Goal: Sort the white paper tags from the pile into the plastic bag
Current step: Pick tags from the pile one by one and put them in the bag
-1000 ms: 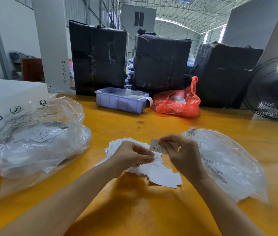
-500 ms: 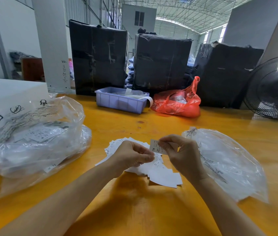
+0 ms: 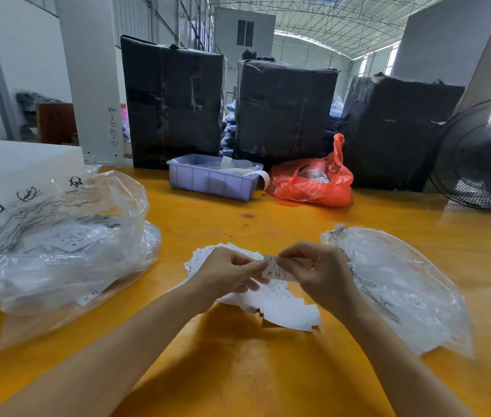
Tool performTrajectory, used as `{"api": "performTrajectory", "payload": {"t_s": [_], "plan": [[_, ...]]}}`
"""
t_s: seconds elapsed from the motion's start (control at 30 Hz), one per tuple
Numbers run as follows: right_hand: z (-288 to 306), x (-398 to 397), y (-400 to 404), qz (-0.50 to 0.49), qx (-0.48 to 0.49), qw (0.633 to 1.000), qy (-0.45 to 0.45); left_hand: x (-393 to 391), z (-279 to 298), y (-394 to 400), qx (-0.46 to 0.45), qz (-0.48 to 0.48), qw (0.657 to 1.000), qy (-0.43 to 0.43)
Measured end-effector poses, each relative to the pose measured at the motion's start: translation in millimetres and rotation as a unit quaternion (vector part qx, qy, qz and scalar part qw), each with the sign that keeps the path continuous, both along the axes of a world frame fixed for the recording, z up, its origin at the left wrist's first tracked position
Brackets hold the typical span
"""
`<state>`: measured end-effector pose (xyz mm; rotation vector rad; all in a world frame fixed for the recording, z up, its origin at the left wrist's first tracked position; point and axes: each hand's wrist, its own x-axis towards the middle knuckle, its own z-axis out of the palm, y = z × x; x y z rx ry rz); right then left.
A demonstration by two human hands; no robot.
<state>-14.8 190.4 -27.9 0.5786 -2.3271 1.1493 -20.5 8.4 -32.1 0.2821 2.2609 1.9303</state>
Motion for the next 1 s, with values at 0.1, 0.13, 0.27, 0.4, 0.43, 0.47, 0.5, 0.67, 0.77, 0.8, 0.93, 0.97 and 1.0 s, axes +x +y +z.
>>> {"api": "performTrajectory", "payload": {"t_s": [0.1, 0.13, 0.27, 0.4, 0.43, 0.47, 0.5, 0.67, 0.77, 0.8, 0.93, 0.97, 1.0], "plan": [[0, 0, -1, 0.017, -0.01, 0.998, -0.055, 1, -1, 3, 0.025, -0.001, 1.0, 0.001], [0, 0, -1, 0.022, -0.013, 0.997, -0.074, 1, -1, 4, 0.038, 0.006, 0.999, 0.0], [0, -1, 0, 0.035, -0.024, 0.992, -0.119, 0, -1, 4, 0.047, 0.033, 0.998, -0.006], [1, -1, 1, 0.03, -0.018, 0.989, -0.145, 1, 0, 3, -0.025, 0.018, 0.999, 0.017], [2, 0, 2, 0.029, -0.015, 0.988, -0.153, 2, 0, 3, -0.04, 0.018, 0.999, 0.023], [2, 0, 2, 0.03, -0.015, 0.986, -0.162, 2, 1, 4, -0.048, 0.02, 0.998, 0.028], [3, 1, 2, 0.033, -0.018, 0.984, -0.174, 2, 1, 4, -0.053, 0.023, 0.998, 0.033], [6, 6, -6, 0.06, -0.056, 0.974, -0.209, 5, -1, 10, -0.074, 0.027, 0.996, 0.047], [6, 5, -10, 0.034, -0.106, 0.974, -0.197, 5, -2, 12, -0.04, 0.062, 0.996, 0.042], [5, 4, -9, 0.019, -0.129, 0.972, -0.195, 4, -1, 12, -0.015, 0.076, 0.996, 0.036], [0, 2, -8, -0.005, -0.134, 0.975, -0.178, 4, 0, 11, 0.067, 0.111, 0.992, 0.001], [-2, 3, -10, -0.002, -0.126, 0.977, -0.17, 4, 0, 12, 0.075, 0.119, 0.99, -0.004], [-3, 4, -13, 0.004, -0.116, 0.98, -0.159, 4, -1, 13, 0.078, 0.128, 0.989, -0.004]]}}
